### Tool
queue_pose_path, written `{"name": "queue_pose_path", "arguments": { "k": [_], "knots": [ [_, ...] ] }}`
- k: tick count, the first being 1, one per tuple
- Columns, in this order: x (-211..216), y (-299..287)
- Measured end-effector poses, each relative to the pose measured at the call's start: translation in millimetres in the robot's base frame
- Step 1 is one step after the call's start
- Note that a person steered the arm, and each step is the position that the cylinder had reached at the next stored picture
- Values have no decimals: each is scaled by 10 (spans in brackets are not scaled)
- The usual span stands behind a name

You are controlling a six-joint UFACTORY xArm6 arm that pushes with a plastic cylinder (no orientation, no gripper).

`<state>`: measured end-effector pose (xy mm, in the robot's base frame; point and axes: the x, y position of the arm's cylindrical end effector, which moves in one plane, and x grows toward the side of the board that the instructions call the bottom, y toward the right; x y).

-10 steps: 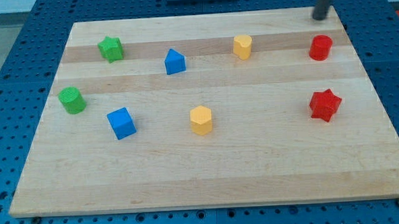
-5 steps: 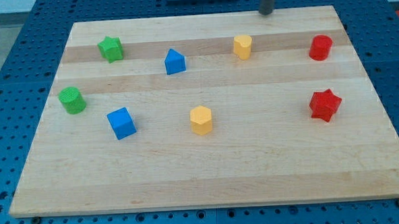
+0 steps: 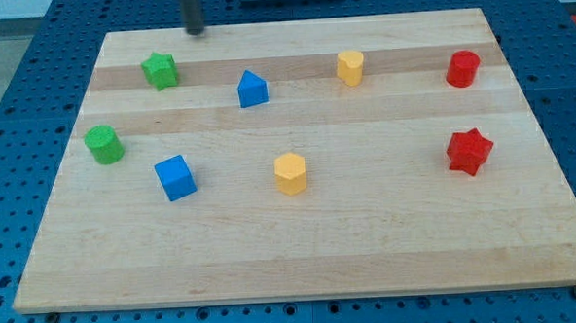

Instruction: Slide green star closer towards the green circle

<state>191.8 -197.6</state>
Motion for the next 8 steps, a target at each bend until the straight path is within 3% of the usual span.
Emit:
{"name": "queue_pose_path", "arguments": {
  "k": [3, 4, 5, 8],
  "knots": [
    [72, -198],
    [533, -131],
    [527, -235],
    [1058, -215]
  ]
}}
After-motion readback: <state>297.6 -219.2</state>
